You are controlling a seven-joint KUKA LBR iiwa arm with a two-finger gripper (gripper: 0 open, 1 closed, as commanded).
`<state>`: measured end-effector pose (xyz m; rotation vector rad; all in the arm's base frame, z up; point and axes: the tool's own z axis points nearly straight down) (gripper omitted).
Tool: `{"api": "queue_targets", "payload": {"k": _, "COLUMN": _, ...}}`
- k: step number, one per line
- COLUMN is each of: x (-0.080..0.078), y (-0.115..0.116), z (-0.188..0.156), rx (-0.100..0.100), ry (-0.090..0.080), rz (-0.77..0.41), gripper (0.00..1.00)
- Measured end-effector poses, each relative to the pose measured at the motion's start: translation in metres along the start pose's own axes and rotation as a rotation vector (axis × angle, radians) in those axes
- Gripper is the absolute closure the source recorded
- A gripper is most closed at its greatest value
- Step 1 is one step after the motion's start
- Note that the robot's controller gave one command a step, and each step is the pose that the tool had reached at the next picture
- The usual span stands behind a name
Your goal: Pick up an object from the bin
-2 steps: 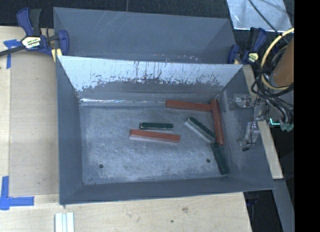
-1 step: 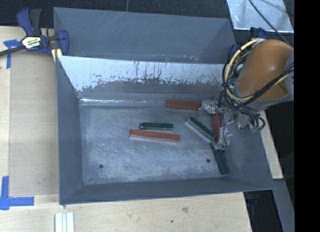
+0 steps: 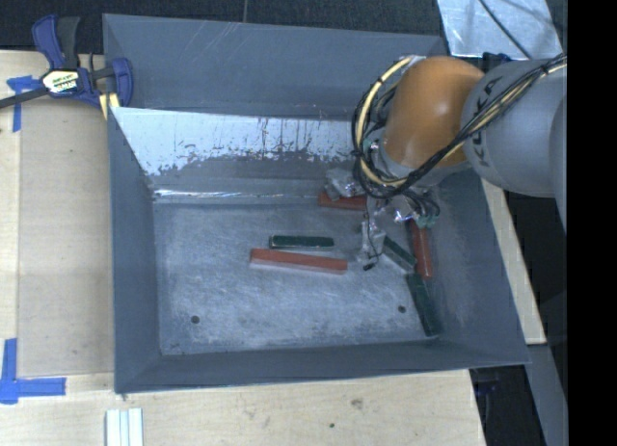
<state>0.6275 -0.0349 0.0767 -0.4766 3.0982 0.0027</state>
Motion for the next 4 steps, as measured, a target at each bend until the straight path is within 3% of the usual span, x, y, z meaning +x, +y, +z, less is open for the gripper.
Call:
{"api": "queue_targets", "payload": {"k": 1, "x": 0.009, "y": 0.085, "z": 0.006, "rx": -0.002, "ry": 0.004, "rz": -0.132, "gripper": 0.00}}
{"api": "queue_targets", "payload": {"k": 2, "x": 0.009, "y": 0.084, "z": 0.006, "rx": 0.001, "ry": 0.003, "rz": -0.131, "gripper": 1.00}}
{"api": "queue_targets", "payload": {"k": 3, "x": -0.005, "y": 0.078, "z": -0.097, "rx": 0.005, "ry": -0.006, "rz": -0.130, "gripper": 1.00}}
{"api": "queue_targets", "payload": {"k": 4, "x": -0.019, "y": 0.080, "z": -0.176, "rx": 0.005, "ry": -0.006, "rz": -0.131, "gripper": 1.00}}
